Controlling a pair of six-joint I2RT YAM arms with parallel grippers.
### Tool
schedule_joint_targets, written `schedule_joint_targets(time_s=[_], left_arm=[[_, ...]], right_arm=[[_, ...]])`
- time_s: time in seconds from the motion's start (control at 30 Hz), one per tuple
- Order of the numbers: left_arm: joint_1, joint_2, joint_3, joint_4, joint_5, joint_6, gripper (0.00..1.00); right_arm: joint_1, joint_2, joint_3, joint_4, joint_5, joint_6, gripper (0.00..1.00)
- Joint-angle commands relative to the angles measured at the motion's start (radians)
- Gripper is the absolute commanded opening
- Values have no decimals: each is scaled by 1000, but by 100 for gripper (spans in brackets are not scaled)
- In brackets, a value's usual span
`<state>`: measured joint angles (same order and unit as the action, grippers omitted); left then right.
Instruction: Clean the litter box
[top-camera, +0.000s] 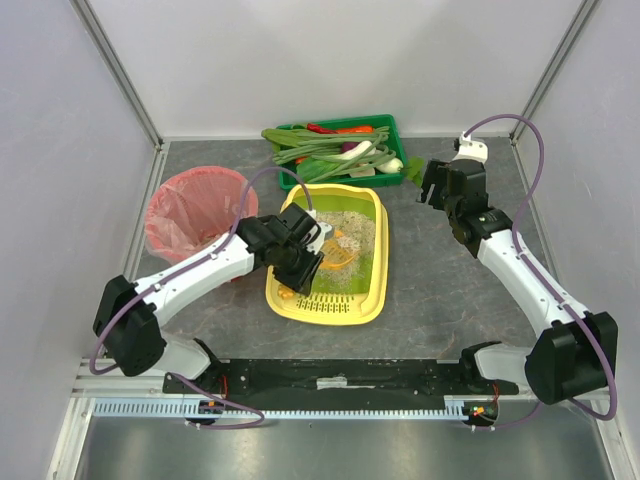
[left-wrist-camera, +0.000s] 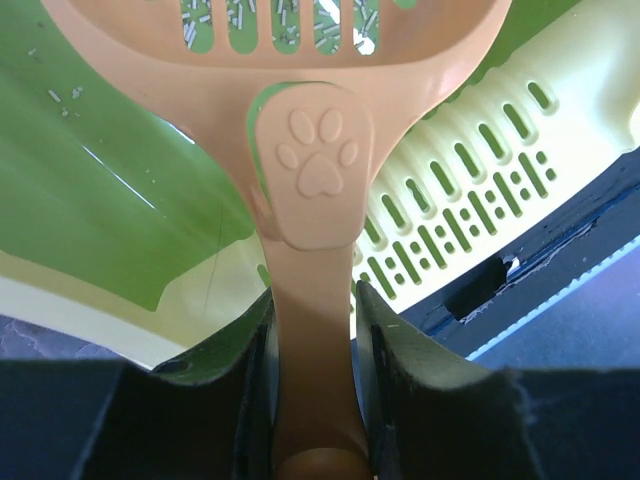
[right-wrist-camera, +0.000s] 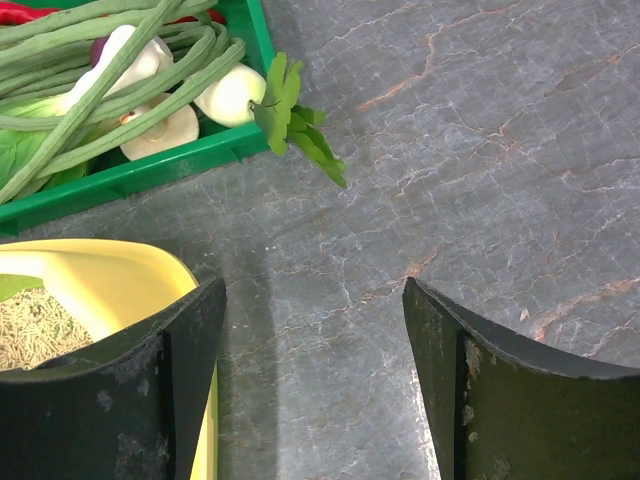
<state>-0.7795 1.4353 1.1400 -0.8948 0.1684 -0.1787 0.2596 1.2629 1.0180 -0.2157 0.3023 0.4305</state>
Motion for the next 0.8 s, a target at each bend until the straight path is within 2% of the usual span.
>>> schedule_joint_targets(time_s=[0.0, 0.13, 0.27, 0.33, 0.37, 0.43, 0.47, 0.5, 0.57, 0.67, 0.77], left_arm=[[-10, -58, 4, 7, 4, -42, 2], [42, -90, -28, 39, 63, -105, 2], [37, -96, -19, 22, 10, -76, 2], [86, -95, -35, 31, 83, -105, 2], [66, -96, -29, 34, 91, -96, 2], [-30, -104, 3, 14, 7, -41, 2], [-26, -107, -2, 7, -24, -44, 2], [30, -108, -31, 5, -11, -65, 2], [83, -113, -63, 25, 78, -88, 2], [14, -145, -46, 30, 25, -65, 2], [40, -139, -69, 25, 34, -85, 2]], right_arm=[[-3, 6, 45, 30, -2, 13, 80], [-5, 6, 44, 30, 3, 10, 80], [-3, 6, 44, 30, 3, 14, 80], [-5, 9, 47, 30, -2, 13, 79], [-5, 10, 48, 30, -3, 11, 80], [-3, 9, 48, 30, -2, 11, 79], [-2, 7, 47, 29, 0, 11, 79], [-3, 7, 45, 30, 0, 13, 79], [-5, 6, 45, 29, -2, 13, 80], [-3, 3, 41, 27, -5, 14, 79], [-3, 4, 39, 29, -8, 14, 79]])
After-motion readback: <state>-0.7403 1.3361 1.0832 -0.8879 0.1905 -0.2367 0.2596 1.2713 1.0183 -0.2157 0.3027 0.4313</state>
